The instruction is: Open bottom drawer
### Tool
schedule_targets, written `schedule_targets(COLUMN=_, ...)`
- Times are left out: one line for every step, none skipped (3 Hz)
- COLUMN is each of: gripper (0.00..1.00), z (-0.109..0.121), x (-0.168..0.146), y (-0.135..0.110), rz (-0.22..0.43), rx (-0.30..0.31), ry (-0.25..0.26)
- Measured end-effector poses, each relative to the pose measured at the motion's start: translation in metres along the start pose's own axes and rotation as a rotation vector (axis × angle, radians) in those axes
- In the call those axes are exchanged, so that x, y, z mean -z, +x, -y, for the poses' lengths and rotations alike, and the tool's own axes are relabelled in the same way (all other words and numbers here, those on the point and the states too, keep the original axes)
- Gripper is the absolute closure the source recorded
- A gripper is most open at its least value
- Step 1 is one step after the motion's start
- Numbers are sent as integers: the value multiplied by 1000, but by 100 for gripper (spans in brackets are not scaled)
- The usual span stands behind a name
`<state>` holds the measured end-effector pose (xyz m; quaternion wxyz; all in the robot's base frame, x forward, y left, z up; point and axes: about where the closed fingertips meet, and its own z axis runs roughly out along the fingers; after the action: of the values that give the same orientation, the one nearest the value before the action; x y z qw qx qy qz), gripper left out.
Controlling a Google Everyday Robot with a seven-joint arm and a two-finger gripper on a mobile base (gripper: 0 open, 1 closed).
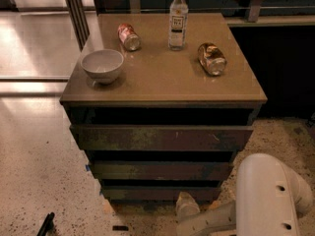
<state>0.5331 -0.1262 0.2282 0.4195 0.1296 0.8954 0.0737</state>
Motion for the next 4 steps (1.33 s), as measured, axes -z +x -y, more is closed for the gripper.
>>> schedule_targets(gripper=100, z=19, x=-6, y=-31, rz=156, rx=-16, ry=96)
schedule_targets(gripper=100, z=36, x=-6, y=-69, rz=287, rx=-4, ry=165)
schedule_targets(gripper=100, z=38, x=-5, y=-74, rz=303, rx=-5, ry=175)
schedule_targets(gripper=100, z=38, x=-9, y=-68, rz=277, rx=-2, ry=181)
